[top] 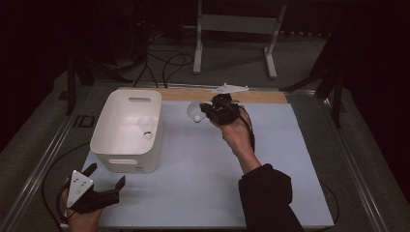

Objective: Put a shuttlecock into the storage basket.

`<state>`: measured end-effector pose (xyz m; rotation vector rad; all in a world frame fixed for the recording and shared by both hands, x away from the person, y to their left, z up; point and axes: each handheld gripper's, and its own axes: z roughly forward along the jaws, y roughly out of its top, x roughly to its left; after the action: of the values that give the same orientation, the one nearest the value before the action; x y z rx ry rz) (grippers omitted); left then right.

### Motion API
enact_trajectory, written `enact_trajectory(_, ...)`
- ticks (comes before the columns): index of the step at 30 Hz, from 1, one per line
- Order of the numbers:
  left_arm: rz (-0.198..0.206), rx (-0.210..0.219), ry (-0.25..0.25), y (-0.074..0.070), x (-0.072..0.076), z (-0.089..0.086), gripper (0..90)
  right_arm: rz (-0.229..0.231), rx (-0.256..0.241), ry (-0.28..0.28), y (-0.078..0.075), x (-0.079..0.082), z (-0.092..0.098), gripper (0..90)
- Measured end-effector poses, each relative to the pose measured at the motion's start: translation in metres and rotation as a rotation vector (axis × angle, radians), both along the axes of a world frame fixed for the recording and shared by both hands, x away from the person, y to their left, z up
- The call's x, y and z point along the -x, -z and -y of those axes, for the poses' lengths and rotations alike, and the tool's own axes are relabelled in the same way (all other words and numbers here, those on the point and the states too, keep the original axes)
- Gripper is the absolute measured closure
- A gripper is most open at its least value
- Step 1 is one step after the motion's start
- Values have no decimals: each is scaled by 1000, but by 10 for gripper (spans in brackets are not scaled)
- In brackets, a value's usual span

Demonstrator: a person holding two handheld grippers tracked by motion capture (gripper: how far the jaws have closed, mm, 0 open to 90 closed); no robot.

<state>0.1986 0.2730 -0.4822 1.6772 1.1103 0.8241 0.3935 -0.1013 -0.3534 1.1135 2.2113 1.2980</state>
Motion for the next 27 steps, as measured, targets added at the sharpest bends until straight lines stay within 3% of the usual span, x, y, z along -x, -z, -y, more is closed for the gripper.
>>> enact_trajectory(27,1,2,0,0,0,0,1,26,5,4,-7,-8,-9,893)
